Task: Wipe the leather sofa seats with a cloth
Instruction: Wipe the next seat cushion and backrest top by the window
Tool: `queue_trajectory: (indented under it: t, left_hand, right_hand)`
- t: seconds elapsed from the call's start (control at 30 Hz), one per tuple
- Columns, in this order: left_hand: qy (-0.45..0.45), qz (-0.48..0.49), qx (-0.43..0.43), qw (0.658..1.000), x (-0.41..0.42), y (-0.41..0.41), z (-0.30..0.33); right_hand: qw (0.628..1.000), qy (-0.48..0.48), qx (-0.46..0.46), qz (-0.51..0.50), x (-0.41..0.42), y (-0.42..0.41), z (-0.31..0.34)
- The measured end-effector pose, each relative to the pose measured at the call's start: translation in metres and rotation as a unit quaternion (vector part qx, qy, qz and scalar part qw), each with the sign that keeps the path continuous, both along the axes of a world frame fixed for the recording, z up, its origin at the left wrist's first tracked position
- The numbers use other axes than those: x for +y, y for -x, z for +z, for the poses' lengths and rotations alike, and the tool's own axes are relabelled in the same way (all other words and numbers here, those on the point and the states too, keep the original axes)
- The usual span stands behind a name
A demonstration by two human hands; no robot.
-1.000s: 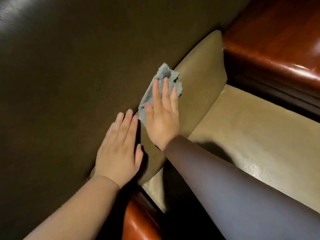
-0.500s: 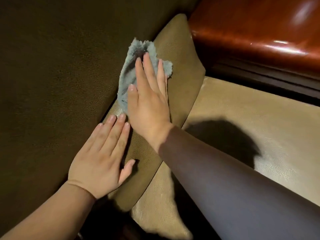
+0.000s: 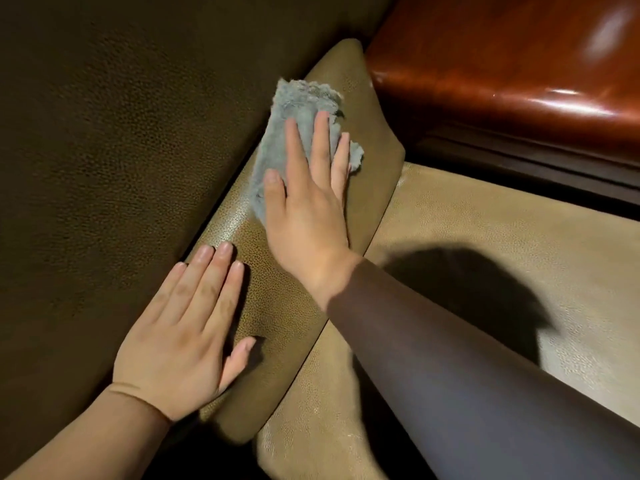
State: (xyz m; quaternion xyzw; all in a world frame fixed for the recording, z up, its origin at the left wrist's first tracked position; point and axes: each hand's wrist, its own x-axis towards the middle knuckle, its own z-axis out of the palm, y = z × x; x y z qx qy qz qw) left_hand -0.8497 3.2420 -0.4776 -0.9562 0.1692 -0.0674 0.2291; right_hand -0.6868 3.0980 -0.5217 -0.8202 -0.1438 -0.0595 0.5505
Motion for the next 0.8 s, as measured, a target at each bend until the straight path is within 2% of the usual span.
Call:
queue_trajectory:
  t: [0.07,0.17,0.23,0.27,0.33,0.43,0.53,0.63,0.7,0.8]
  left_hand:
    - [-0.006,0.007,0.006,1.000,-0.002,-0.001,0.002]
    - [0.003,0.022,0.051,0.998,-0.007,-0.003,0.012]
    - [0.013,0.035,0.079,0.996,-0.016,-0.001,0.024]
    - [0.017,0.039,0.082,0.996,-0.023,-0.004,0.031]
    - [0.037,0.030,0.066,0.997,-0.038,-0.035,0.045]
    - [0.043,0.003,0.062,0.997,-0.058,-0.129,0.045]
    - [0.010,0.003,0.084,0.996,-0.074,-0.193,0.020]
    - [-0.004,0.005,0.067,0.998,-0.071,-0.193,0.007]
    - [0.002,-0.003,0.055,0.998,-0.069,-0.190,0.009]
    - [0.000,-0.009,0.054,0.998,-0.070,-0.192,0.008]
  right_hand:
    - [1.000,0.001,0.008,-0.029,-0.010,-0.004,-0.030]
    - [0.978,-0.043,0.152,-0.137,-0.041,-0.005,-0.083]
    - [0.952,-0.065,0.283,-0.094,-0.053,-0.007,-0.090]
    - [0.945,-0.062,0.315,-0.064,-0.055,-0.014,-0.090]
    - [0.943,-0.037,0.324,-0.066,-0.064,-0.046,-0.085]
    - [0.946,0.001,0.318,-0.071,-0.083,-0.101,-0.083]
    - [0.964,0.038,0.247,-0.093,-0.089,-0.099,-0.102]
    - [0.952,0.063,0.298,-0.018,-0.085,-0.044,-0.100]
    - [0.943,0.025,0.332,0.017,-0.077,-0.016,-0.094]
    - [0.927,-0.034,0.372,-0.019,-0.065,-0.034,-0.088]
